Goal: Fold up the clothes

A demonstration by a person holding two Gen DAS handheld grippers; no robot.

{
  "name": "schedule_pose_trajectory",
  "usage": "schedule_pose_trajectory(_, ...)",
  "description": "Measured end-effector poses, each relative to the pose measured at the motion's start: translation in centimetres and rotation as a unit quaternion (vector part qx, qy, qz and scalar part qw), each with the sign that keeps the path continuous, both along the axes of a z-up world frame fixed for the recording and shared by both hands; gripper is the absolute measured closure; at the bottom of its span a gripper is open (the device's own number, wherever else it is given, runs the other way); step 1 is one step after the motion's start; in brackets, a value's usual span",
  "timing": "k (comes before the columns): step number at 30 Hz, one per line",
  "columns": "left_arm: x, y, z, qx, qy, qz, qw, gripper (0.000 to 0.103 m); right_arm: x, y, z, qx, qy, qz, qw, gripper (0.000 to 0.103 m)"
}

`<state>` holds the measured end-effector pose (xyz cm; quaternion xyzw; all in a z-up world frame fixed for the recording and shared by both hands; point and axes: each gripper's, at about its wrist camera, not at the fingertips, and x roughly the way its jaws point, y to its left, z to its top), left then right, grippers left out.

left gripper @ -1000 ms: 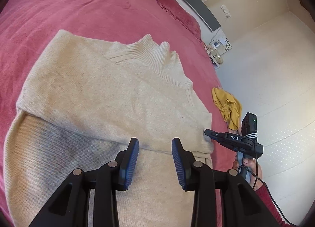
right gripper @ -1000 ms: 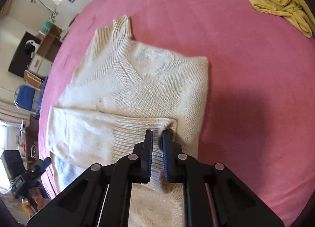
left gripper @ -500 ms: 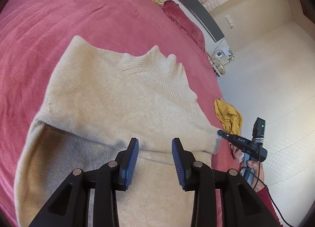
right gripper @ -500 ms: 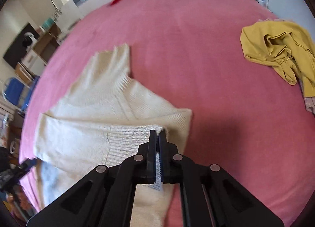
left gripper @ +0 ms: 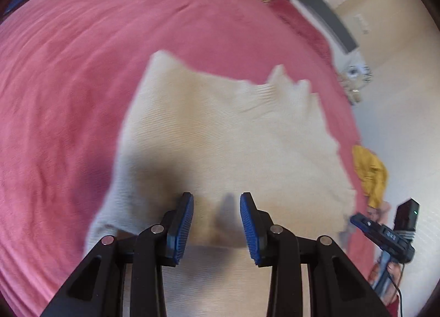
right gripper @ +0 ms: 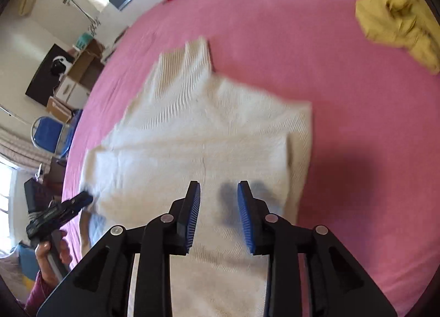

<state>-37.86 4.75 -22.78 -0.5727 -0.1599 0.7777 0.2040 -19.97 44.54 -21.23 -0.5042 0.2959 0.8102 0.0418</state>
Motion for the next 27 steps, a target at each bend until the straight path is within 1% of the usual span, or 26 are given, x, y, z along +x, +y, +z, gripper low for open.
schedule_pose_trajectory(1, 0.1, -0.4, -0.2, 0.004, 0.0, 0.001, 1.0, 0.075, 0.5, -0.1, -1.1, 0.014, -0.024, -0.004, 1.0, 0.072)
schedule_pose_trajectory(2, 0.2, -0.8, -0.4, 0.007, 0.0, 0.003, 1.0, 0.075, 1.2, 0.0, -2.0, 0.01, -0.033, -0.011, 0.999, 0.073)
schedule_pose_trajectory(3, 0.4, -1.2, -0.2, 0.01, 0.004, 0.003, 0.9999, 0.075, 1.3, 0.3, -2.2, 0.0, -0.028, -0.016, 0.999, 0.073)
schedule_pose_trajectory(5, 1.0, -1.6, 1.2, 0.012, 0.029, 0.0, 0.9995, 0.074, 1.6, 0.7, -1.3, -0.006, -0.022, -0.024, 0.999, 0.073)
schedule_pose_trajectory(7, 1.4, -2.2, 2.8, 0.021, 0.063, -0.006, 0.9978, 0.07, 2.0, 0.5, 0.6, -0.007, 0.0, -0.012, 1.0, 0.073)
schedule_pose_trajectory(9, 1.3, -2.5, 4.0, 0.022, 0.083, -0.007, 0.9963, 0.068, 2.3, -0.4, 1.8, -0.012, 0.011, 0.012, 1.0, 0.072)
schedule_pose_trajectory(11, 0.9, -2.1, 4.3, -0.014, 0.093, -0.011, 0.9955, 0.068, 2.5, -2.0, 2.1, -0.011, 0.009, 0.036, 0.999, 0.07)
schedule_pose_trajectory(12, 0.6, -1.8, 3.9, -0.049, 0.09, -0.016, 0.9946, 0.068, 2.5, -2.8, 1.9, -0.007, 0.004, 0.044, 0.999, 0.068)
schedule_pose_trajectory(13, 0.2, -1.4, 3.0, -0.093, 0.082, -0.022, 0.992, 0.068, 2.6, -3.5, 1.3, 0.007, -0.01, 0.047, 0.999, 0.068)
schedule_pose_trajectory(14, -0.1, -1.3, 2.1, -0.126, 0.071, -0.025, 0.9891, 0.068, 2.6, -3.9, 0.7, 0.019, -0.025, 0.048, 0.998, 0.067)
schedule_pose_trajectory(15, 0.0, -1.4, 1.5, -0.14, 0.067, -0.026, 0.9875, 0.068, 2.9, -3.7, -0.1, 0.031, -0.044, 0.04, 0.998, 0.067)
schedule_pose_trajectory(16, 0.1, -1.7, 1.1, -0.146, 0.07, -0.029, 0.9863, 0.068, 3.1, -3.4, -0.9, 0.043, -0.063, 0.032, 0.997, 0.067)
schedule_pose_trajectory(17, 0.4, -2.1, 1.1, -0.143, 0.074, -0.026, 0.9866, 0.068, 3.3, -3.2, -1.5, 0.051, -0.076, 0.025, 0.996, 0.068)
schedule_pose_trajectory(18, 0.7, -2.9, 1.6, -0.126, 0.078, -0.017, 0.9887, 0.068, 3.6, -3.0, -1.4, 0.045, -0.07, 0.021, 0.996, 0.068)
schedule_pose_trajectory(20, 1.5, -4.7, 2.8, -0.084, 0.087, 0.006, 0.9926, 0.068, 3.9, -2.8, -0.5, 0.038, -0.065, 0.014, 0.997, 0.068)
schedule_pose_trajectory(22, 2.1, -6.1, 3.9, -0.046, 0.097, 0.022, 0.994, 0.068, 4.1, -3.1, 0.9, 0.034, -0.044, 0.015, 0.998, 0.067)
schedule_pose_trajectory(25, 2.2, -6.5, 5.2, -0.006, 0.114, 0.022, 0.9933, 0.067, 2.9, -3.6, 1.9, 0.024, -0.023, 0.006, 0.999, 0.066)
schedule_pose_trajectory(27, 1.2, -5.6, 5.7, 0.009, 0.119, 0.016, 0.9928, 0.067, 1.9, -3.9, 2.4, 0.017, -0.013, -0.004, 1.0, 0.066)
